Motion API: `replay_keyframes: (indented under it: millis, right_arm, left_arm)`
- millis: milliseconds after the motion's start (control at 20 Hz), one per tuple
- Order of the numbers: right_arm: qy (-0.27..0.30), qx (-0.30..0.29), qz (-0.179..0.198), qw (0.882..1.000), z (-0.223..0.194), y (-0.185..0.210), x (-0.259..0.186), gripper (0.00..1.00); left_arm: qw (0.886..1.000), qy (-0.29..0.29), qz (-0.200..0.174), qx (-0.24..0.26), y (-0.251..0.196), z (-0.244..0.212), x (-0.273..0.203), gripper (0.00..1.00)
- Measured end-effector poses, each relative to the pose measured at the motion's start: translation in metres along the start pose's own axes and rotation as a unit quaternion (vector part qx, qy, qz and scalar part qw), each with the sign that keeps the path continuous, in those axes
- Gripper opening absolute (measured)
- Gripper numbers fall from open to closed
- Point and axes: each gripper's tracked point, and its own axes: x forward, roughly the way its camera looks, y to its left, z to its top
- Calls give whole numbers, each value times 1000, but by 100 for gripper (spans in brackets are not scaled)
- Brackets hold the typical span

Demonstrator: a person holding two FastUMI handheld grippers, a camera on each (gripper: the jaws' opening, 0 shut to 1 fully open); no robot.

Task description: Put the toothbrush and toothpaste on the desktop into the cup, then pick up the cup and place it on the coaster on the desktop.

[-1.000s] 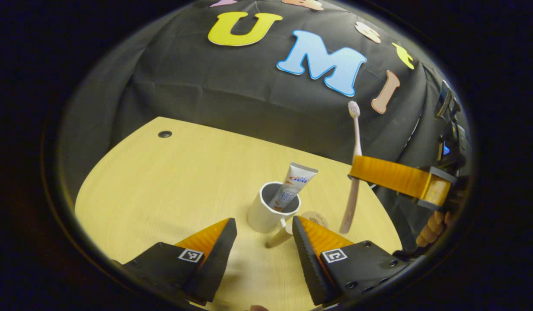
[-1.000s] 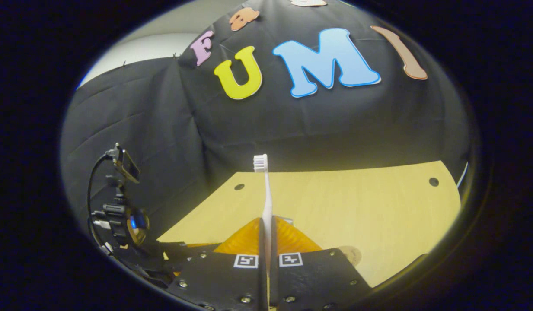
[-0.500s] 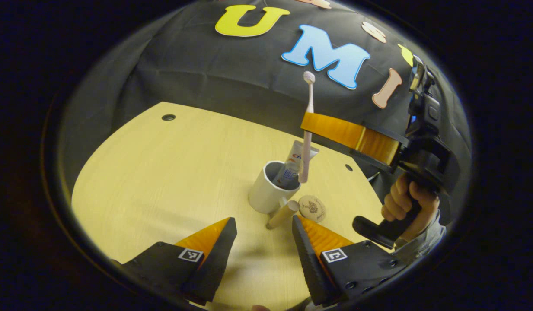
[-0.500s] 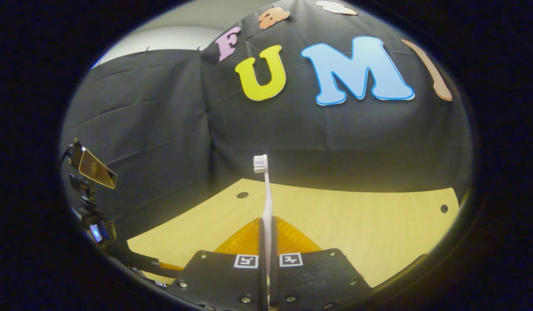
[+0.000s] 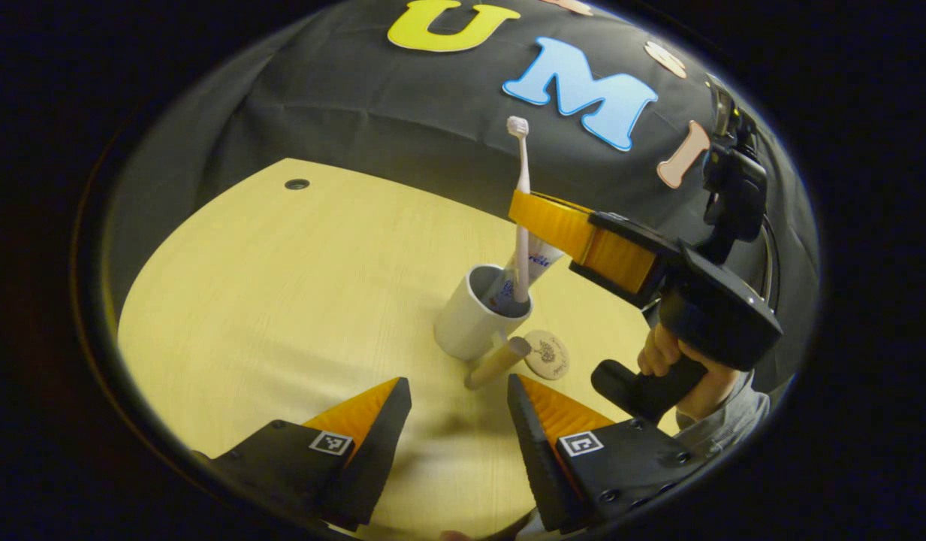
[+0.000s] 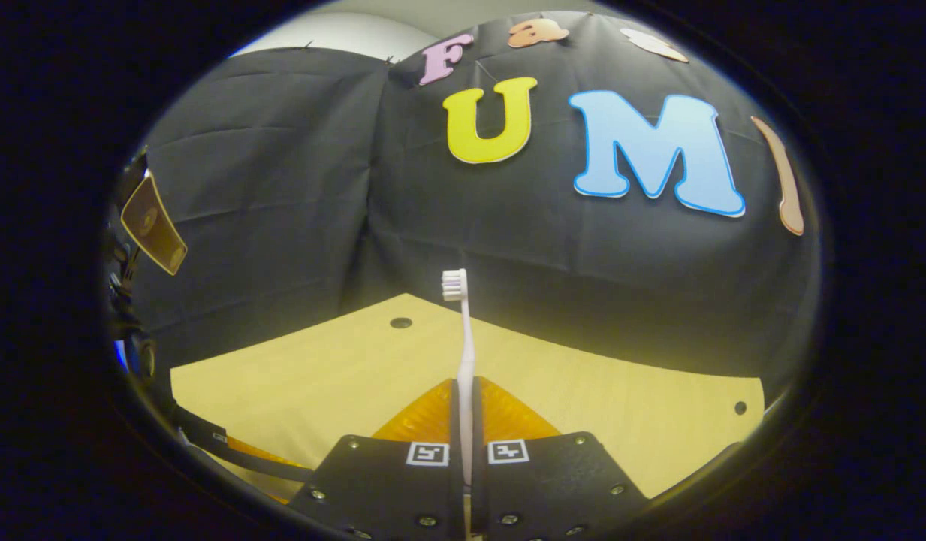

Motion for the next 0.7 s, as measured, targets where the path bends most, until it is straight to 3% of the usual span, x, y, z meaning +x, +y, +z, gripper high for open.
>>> replay_keyframes:
  millis: [200, 300, 350, 450, 550, 700]
  right_arm:
    - [6, 13, 5, 1000, -2, 1, -4, 10]
    - [6, 16, 0, 1000, -3, 2, -11, 20]
    - [5, 17, -2, 1000, -3, 1, -15, 34]
    - [1, 22, -4, 1000, 2, -2, -19, 37]
    - [0, 27, -8, 1000, 5, -5, -24, 46]
    - [-7, 33, -20, 999, 12, -13, -33, 46]
  left_arm:
    - [1000, 0, 1, -8, 0, 0, 1, 84]
    - [1000, 0, 1, -9, -1, -4, -1, 84]
    - [1000, -1, 2, -8, -1, -4, 0, 84]
    - [1000, -3, 3, -7, -2, -3, -2, 84]
    - [1000, -5, 5, -5, -1, -2, -3, 84]
    - [1000, -7, 6, -3, -5, -3, -8, 84]
